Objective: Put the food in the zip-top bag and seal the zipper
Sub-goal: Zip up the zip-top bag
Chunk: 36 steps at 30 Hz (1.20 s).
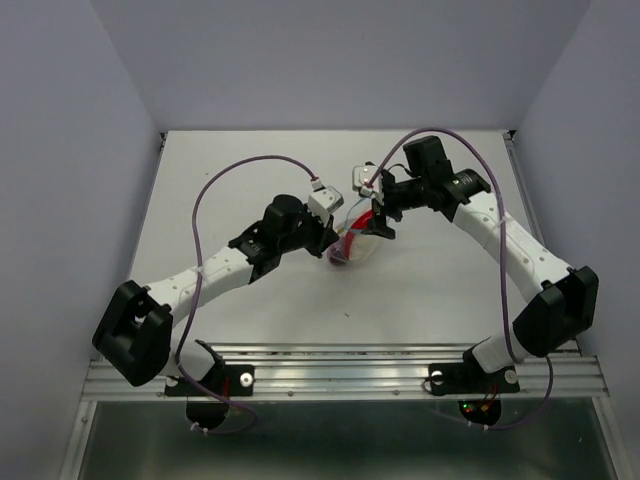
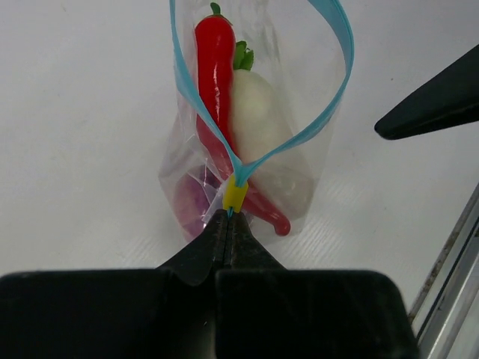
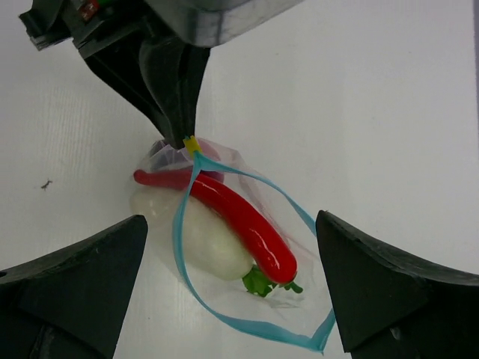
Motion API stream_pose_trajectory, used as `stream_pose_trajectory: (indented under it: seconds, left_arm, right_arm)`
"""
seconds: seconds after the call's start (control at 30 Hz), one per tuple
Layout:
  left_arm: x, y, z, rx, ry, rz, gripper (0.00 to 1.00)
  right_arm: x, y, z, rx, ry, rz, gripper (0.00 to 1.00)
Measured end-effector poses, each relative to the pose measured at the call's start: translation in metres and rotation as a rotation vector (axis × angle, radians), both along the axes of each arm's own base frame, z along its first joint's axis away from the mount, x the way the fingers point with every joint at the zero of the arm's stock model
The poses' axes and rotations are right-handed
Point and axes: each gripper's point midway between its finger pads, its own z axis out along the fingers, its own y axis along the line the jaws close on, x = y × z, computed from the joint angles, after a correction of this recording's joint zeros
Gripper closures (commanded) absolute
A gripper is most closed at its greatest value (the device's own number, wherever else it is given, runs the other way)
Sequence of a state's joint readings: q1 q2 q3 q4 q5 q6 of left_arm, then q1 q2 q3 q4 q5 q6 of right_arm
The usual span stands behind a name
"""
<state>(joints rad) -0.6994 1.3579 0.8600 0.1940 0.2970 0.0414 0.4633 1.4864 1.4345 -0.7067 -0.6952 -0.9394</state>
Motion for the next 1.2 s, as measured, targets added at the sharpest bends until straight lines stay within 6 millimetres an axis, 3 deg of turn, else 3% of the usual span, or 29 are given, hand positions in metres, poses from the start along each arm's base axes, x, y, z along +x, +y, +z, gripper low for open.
stream_pose_trajectory:
  seconds: [0.17,0.23,0.47,0.63,0.83,0.87,1.0,1.2]
  left_arm:
    - [-0.01,-0.003,-0.003,-0.033,0.083,-0.003,1.0]
    - [-0.013,-0.003,-0.002,-0.038,0.106,-0.003,1.0]
    - [-0.017,-0.006,0.001,-0.055,0.144,-0.007,1.0]
    - [-0.021,-0.008,0.002,-0.061,0.163,-0.019,1.0]
    - [-0.026,-0.007,0.006,-0.066,0.171,-0.024,1.0]
    - [-0.026,-0.007,0.005,-0.065,0.175,-0.025,1.0]
    - [-0.028,-0.007,0.003,-0.06,0.182,-0.027,1.0]
    - [-0.03,-0.006,0.001,-0.054,0.193,-0.024,1.0]
  right_arm:
    - [-0.012,0.004,-0.027,-0.039,0.058,0.124,0.0]
    - [-0.018,0.007,-0.031,-0.031,0.075,0.161,0.05]
    - [-0.035,0.019,-0.028,0.03,0.109,0.282,0.08]
    - [-0.041,0.03,-0.038,0.034,0.141,0.331,0.11]
    - [-0.043,0.044,-0.045,0.034,0.168,0.372,0.27]
    - [-0.043,0.047,-0.045,0.035,0.168,0.378,0.34]
    - [-0.042,0.051,-0.046,0.033,0.173,0.384,0.49]
    - [-0.04,0.05,-0.049,0.016,0.172,0.369,0.58]
